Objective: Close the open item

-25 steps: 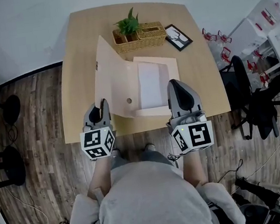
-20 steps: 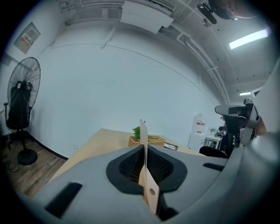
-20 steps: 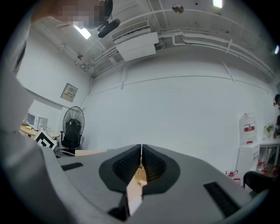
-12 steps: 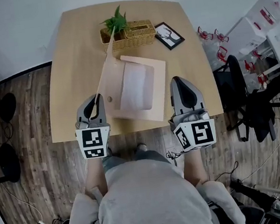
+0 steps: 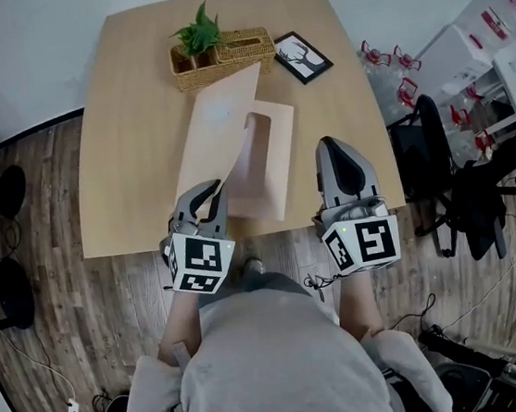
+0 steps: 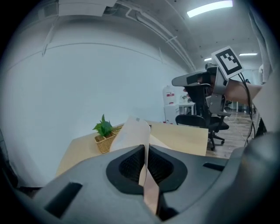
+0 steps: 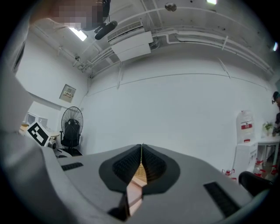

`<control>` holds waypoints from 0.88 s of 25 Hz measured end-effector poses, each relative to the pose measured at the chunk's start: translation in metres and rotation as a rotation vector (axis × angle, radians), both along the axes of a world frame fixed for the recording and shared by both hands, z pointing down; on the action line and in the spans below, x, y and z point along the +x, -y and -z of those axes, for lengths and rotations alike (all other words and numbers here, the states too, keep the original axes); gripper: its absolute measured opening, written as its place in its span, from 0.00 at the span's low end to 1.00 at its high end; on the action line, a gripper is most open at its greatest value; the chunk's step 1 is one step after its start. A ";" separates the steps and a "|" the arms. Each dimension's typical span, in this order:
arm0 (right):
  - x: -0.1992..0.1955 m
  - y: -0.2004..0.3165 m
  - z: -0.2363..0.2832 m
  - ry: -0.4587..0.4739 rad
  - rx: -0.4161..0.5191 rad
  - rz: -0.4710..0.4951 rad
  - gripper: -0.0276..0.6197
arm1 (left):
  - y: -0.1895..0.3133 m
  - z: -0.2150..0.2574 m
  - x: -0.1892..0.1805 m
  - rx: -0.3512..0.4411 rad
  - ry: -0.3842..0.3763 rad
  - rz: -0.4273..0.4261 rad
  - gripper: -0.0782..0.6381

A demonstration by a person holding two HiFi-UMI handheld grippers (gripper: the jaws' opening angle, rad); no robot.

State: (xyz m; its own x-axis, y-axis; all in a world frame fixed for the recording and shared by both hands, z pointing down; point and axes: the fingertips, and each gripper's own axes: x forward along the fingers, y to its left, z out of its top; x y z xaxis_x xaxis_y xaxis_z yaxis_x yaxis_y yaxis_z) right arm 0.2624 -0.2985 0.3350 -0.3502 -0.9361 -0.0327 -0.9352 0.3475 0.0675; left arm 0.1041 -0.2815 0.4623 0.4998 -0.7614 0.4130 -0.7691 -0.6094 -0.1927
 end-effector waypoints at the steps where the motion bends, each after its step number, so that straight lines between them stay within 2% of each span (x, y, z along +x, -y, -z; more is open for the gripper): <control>1: 0.004 0.000 -0.002 0.001 -0.004 -0.003 0.06 | -0.002 -0.005 0.008 -0.019 -0.001 -0.017 0.12; 6: 0.018 -0.002 -0.008 -0.003 -0.016 -0.012 0.06 | -0.010 -0.040 0.047 -0.109 0.036 -0.103 0.12; 13: 0.037 0.000 -0.015 -0.002 -0.037 -0.035 0.06 | -0.019 -0.089 0.087 -0.193 0.189 -0.202 0.13; 22: 0.047 0.008 -0.025 -0.006 -0.057 -0.025 0.06 | -0.026 -0.127 0.102 -0.230 0.383 -0.261 0.14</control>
